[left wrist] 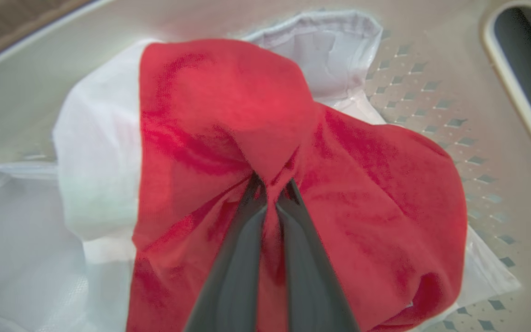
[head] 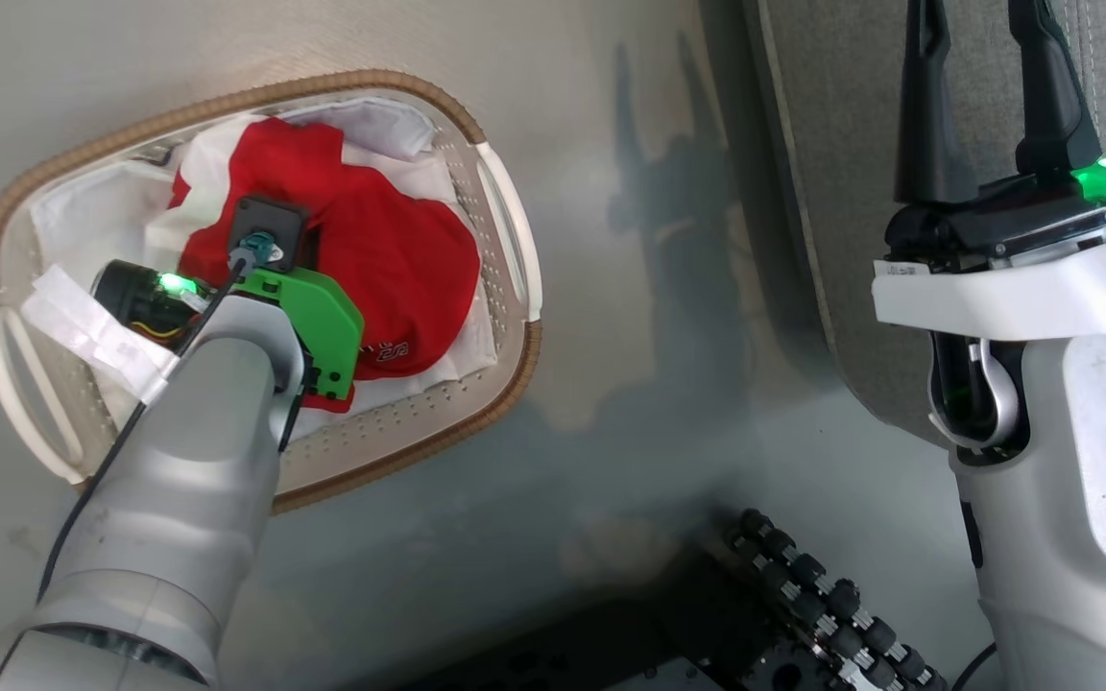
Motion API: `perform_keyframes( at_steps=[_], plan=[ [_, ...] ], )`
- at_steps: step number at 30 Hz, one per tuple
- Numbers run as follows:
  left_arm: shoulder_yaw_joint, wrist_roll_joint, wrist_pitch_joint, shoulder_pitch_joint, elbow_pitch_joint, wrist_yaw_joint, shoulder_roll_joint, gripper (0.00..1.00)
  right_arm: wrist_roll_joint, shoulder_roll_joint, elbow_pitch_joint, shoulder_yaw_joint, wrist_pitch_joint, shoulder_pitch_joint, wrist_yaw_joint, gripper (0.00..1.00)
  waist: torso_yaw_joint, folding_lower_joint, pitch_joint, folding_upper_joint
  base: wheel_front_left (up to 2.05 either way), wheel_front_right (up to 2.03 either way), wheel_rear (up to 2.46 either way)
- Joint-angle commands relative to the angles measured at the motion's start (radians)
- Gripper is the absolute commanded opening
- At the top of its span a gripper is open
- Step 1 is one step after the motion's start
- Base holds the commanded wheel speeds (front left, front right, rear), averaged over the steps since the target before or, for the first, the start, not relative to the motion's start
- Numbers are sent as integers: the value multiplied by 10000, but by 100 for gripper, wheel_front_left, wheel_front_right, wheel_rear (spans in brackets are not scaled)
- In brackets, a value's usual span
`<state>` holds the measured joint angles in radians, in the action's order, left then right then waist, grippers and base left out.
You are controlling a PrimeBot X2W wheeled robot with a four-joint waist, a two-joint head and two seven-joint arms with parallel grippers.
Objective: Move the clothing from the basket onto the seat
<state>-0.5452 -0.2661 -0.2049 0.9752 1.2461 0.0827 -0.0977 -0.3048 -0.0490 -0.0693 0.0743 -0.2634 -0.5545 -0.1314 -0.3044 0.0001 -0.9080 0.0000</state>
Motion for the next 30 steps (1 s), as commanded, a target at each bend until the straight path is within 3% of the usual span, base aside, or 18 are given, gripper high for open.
perform_keyframes(
  at_steps=[1,10,18,30],
  plan=[
    [-21,-137,-127,-183,-47,82,119,0,126,-27,105,-46,-19,199,14,100,359,-1,519,0,0,0,0],
    [-591,-330,-554,-1091,-967,437,425,0,743,-32,1077,-279,-19,877,14,100,1194,-1,2433,0,0,0,0],
    [-1752,-1163,-615,-1790,-3244,490,470,0,1338,-35,1813,-496,-19,1777,14,100,1873,-1,4395,0,0,0,0],
    [-3615,-2898,-39,-1175,-5988,488,-727,0,1922,-33,2800,-538,-19,3246,14,100,2362,-1,7430,0,0,0,0]
  ],
)
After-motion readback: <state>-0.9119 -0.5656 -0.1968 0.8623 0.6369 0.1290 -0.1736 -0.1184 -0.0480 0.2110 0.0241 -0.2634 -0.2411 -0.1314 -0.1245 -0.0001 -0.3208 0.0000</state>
